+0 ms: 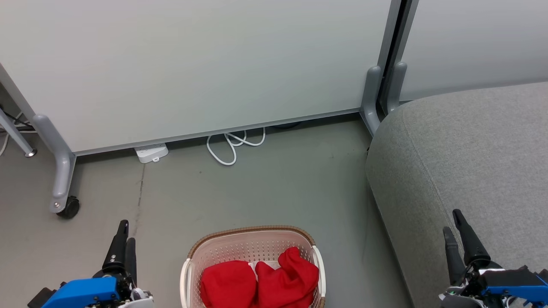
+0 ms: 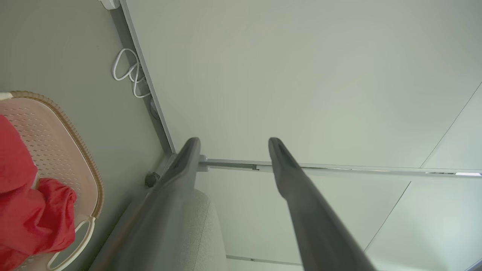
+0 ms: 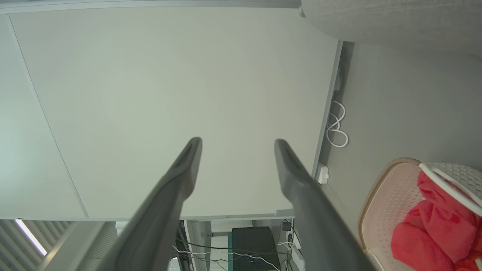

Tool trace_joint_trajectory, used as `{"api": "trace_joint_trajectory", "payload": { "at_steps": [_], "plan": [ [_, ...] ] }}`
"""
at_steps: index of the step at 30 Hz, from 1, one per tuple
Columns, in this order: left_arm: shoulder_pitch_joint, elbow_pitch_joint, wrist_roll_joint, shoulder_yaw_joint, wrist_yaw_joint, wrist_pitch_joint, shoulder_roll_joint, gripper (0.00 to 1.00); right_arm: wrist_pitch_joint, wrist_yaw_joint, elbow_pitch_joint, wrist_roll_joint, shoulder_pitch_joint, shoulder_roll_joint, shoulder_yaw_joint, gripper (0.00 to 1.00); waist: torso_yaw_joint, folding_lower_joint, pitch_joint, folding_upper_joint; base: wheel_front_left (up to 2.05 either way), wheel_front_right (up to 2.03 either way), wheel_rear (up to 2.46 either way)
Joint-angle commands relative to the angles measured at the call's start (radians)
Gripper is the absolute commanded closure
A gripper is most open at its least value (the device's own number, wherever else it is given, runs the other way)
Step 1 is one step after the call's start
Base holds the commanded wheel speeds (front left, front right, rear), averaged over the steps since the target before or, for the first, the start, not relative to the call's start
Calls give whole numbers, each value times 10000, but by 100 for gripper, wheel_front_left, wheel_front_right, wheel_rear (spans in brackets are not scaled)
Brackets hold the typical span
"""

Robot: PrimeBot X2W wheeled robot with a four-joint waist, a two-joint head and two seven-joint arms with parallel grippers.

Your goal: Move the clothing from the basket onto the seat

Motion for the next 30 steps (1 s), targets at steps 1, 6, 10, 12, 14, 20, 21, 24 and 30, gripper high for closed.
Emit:
{"api": "trace_joint_trajectory", "payload": {
  "at_steps": [1, 6, 10, 12, 14, 20, 21, 24, 30],
  "plan": [
    [-284, -214, 265, -70, -10, -135, 78, 0, -140, 4, -203, -237, -196, -36, 20, 0, 2, 0, 6, 0, 0, 0, 0],
    [-349, -308, 936, -78, -15, -381, 86, 0, -385, 5, -310, -923, -226, -42, 79, 0, 9, 0, 19, 0, 0, 0, 0],
    [-408, -408, 1622, -95, -20, -566, 92, 0, -571, 6, -428, -1606, -246, -46, 158, 0, 16, 0, 29, 0, 0, 0, 0],
    [-429, -476, 2026, -122, -22, -656, 95, 0, -661, 6, -495, -1986, -256, -48, 213, 0, 19, 0, 34, 0, 0, 0, 0],
    [-440, -554, 2428, -162, -11, -744, 98, 0, -749, 7, -558, -2357, -264, -51, 271, 0, 22, 0, 38, 0, 0, 0, 0],
    [-455, -818, 3717, -383, 124, -995, 106, 0, -999, 9, -755, -3673, -283, -57, 499, 0, 32, 0, 48, 0, 0, 0, 0],
    [-453, -861, 3938, -427, 155, -1034, 107, 0, -1040, 9, -781, -3882, -282, -58, 530, 0, 34, 0, 50, 0, 0, 0, 0],
    [-447, -956, 4692, -587, 221, -1155, 109, 0, -1160, 10, -846, -4529, -283, -61, 618, 0, 39, 0, 55, 0, 0, 0, 0],
    [-440, -1058, 6250, -923, 419, -1419, 117, 0, -1423, 11, -884, -6015, -270, -69, 813, 0, 52, 0, 69, 0, 0, 0, 0]
  ]
}}
